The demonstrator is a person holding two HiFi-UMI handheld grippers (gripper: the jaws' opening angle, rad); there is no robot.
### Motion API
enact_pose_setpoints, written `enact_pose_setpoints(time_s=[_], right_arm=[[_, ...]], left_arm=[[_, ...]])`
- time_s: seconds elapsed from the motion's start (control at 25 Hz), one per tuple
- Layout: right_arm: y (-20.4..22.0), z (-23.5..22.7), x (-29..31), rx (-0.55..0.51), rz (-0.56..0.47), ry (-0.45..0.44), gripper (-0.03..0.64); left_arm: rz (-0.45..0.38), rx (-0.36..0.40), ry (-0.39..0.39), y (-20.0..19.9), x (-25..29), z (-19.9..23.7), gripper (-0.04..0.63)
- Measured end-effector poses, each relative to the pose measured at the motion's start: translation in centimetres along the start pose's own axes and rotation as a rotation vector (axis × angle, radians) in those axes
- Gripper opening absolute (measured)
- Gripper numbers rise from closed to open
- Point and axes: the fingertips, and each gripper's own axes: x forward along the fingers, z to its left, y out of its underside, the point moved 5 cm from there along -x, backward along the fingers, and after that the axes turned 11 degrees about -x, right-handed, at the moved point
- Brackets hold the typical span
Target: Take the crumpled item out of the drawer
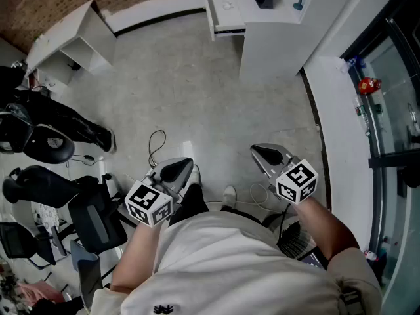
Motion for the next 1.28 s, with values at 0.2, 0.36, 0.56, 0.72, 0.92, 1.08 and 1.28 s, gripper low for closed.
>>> enact_pose_setpoints(time_s=[0.2,0.36,0.56,0.72,0.92,1.08,1.28], right_arm=[[-1.1,-1.5,3.3,-0.016,0.011,0.016,0.009],[-2.8,-3.1,6.7,-0.024,0.032,0.046,0.009],[-6.3,-5.6,11.7,-0.041,0.042,0.088,0.009],[-8.7,-7.1,16.0,-0.036,0.019,0.126,0.012],[-10.7,-8.9,21.4,-0.025,0.029,0.166,0.129],[-12.0,-10.8,24.4,-0.046,0.076,0.179,0.160],[-13.3,-16.2,27.5,-0.020,0.084,0.185,0.144]], left_arm=[[0.013,0.017,0.021,-1.5,1.2,3.2,0.002],[0.011,0.012,0.057,-4.0,2.1,7.2,0.002],[0.014,0.027,0.108,-8.5,3.0,12.5,0.002],[0.034,0.077,0.148,-11.4,3.3,16.7,0.003],[0.041,0.097,0.194,-14.0,3.6,21.5,0.100],[0.046,0.062,0.189,-15.4,4.3,24.4,0.121],[0.044,0.019,0.167,-17.6,6.9,27.5,0.121]])
